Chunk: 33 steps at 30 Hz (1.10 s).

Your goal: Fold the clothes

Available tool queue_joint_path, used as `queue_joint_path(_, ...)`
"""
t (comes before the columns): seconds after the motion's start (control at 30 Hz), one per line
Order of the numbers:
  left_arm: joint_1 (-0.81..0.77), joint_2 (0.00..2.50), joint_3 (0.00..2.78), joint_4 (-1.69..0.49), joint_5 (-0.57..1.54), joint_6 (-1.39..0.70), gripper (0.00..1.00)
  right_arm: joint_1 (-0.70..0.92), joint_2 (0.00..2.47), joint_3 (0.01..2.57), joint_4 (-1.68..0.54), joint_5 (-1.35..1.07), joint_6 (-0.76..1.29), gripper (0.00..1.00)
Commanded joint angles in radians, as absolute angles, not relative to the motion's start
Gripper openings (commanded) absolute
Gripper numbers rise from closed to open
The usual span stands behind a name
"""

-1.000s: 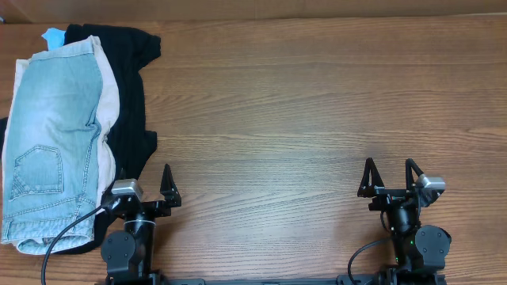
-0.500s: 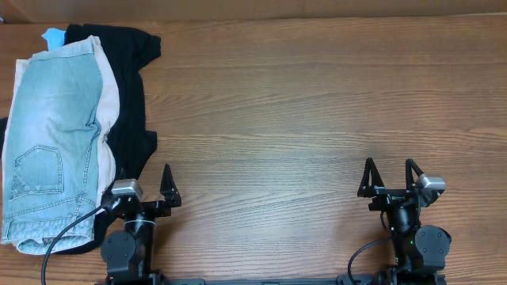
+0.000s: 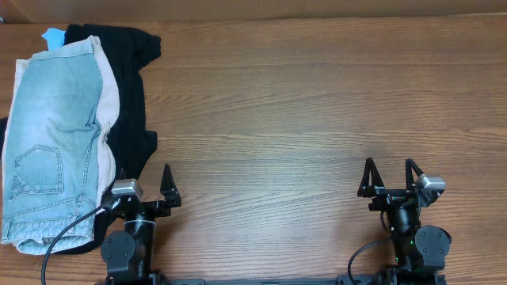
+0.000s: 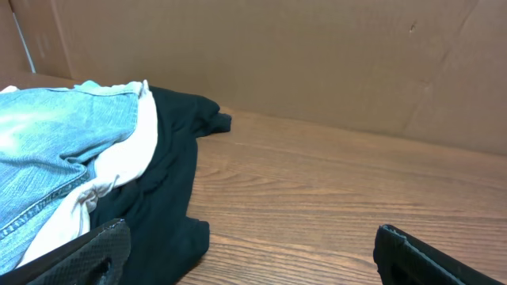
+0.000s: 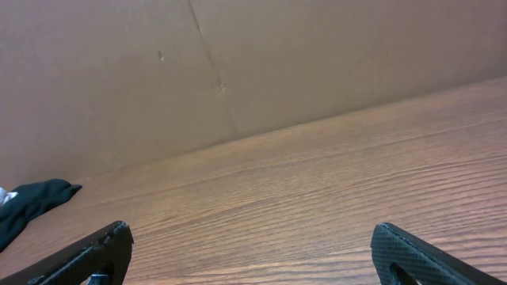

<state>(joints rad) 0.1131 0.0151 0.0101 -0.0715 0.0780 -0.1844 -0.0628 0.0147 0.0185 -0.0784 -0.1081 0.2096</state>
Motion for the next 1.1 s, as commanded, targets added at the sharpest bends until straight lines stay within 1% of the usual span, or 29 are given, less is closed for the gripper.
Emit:
queue_joint_path(0.0, 0.119, 0.005, 0.005, -0.072, 0.071, -0.191, 1.0, -0.058, 0.003, 0.008, -0.074, -0.113, 0.212, 1.0)
queue_joint_path(1.07, 0.119, 0.005, 0.005, -0.072, 0.056, -0.18, 1.0, -0.058, 0.003, 0.008, -0.073, -0.113, 0.213, 1.0)
